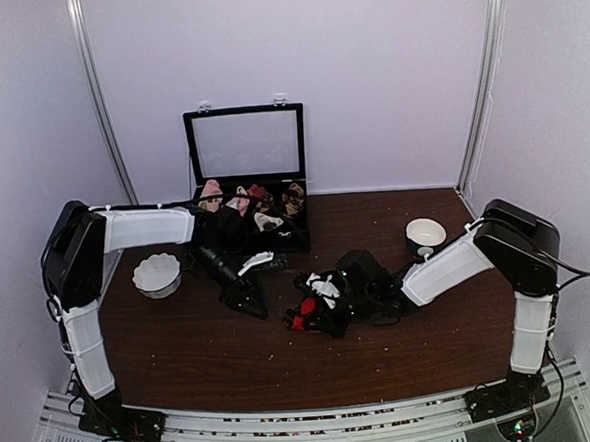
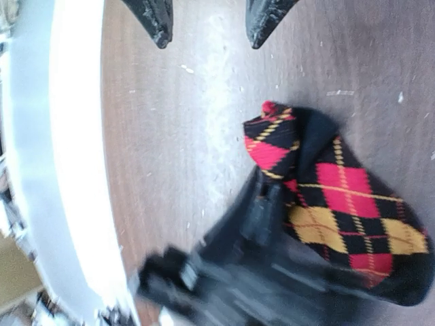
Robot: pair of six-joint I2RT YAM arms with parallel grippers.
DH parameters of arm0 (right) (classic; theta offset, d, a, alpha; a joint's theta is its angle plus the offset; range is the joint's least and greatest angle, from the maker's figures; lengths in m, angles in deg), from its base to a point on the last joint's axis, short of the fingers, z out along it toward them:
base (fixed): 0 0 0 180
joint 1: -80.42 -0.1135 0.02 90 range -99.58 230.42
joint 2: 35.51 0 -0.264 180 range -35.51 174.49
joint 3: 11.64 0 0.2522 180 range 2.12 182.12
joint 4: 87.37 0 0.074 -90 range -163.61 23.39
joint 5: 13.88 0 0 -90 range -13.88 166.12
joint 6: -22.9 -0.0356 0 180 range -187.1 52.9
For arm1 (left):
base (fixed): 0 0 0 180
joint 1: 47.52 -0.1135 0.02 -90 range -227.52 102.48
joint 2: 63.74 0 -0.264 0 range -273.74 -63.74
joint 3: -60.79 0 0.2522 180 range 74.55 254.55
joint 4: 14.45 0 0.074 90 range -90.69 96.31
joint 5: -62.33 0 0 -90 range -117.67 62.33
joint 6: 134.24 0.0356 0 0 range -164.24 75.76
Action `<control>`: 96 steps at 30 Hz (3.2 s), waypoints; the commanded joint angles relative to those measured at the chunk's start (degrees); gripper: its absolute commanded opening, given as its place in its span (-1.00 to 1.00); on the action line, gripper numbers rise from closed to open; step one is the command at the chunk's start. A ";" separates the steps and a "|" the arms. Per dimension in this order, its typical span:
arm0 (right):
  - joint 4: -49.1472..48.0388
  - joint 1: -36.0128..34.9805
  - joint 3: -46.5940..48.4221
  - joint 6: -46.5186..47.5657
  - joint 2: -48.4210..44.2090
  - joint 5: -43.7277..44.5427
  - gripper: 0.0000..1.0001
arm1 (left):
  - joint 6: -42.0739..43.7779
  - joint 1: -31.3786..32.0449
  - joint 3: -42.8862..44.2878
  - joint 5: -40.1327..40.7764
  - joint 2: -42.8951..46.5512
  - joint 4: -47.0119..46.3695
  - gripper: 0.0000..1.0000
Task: Roll the socks
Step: Roll the sock at the center of the board.
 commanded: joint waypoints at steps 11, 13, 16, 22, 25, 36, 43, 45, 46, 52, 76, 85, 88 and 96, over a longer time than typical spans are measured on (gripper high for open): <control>10.36 6.66 -0.12 -13.66 9.27 -7.80 -1.00 | 8.87 9.99 -4.89 20.96 1.36 -25.74 -0.16; 10.92 7.02 0.39 -14.04 9.86 -8.29 -1.00 | 10.10 10.47 -4.57 21.34 0.83 -26.06 -0.13; 11.14 7.22 0.55 -14.16 10.03 -8.42 -1.00 | 11.10 11.01 -2.73 22.64 -1.42 -24.57 -0.13; 10.78 7.30 0.49 -14.26 9.85 -9.31 -1.00 | 12.98 11.42 0.35 22.03 -5.10 -20.42 -0.24; 9.56 7.33 0.36 -14.68 9.66 -10.60 -1.00 | 13.00 11.51 1.95 20.93 -6.75 -18.52 -0.29; 3.27 7.29 -3.55 -16.89 4.40 -6.97 -0.64 | 9.03 11.83 9.28 13.52 -11.31 -8.72 -0.94; -6.60 6.62 -9.85 -15.67 -1.95 -6.42 -0.10 | -4.10 10.99 8.54 8.63 -14.54 -6.21 -1.00; -7.61 5.86 -10.54 -14.61 -2.73 -5.85 -0.04 | -7.75 10.13 8.61 8.30 -16.18 -5.65 -1.00; -8.22 5.45 -11.01 -14.01 -3.37 -5.20 -0.04 | -8.88 9.46 8.30 7.91 -16.97 -5.34 -1.00; -5.83 2.33 -14.31 -7.02 -9.30 2.14 0.00 | -13.83 7.05 5.23 7.80 -16.73 -5.46 -1.00; -2.49 -16.54 -25.30 3.59 -28.37 53.24 1.00 | -15.69 7.27 9.68 12.55 -21.54 -1.74 -1.00; -10.49 -18.05 -22.05 18.75 -22.61 43.15 0.69 | -14.90 7.27 16.35 11.24 -26.37 4.08 -1.00; -13.54 -18.15 -20.66 22.58 -20.38 35.73 0.52 | -14.98 7.27 17.73 10.93 -27.26 4.90 -1.00; -10.66 -16.78 -11.21 27.22 -10.50 27.21 0.21 | -14.51 7.29 20.64 11.57 -29.31 7.18 -1.00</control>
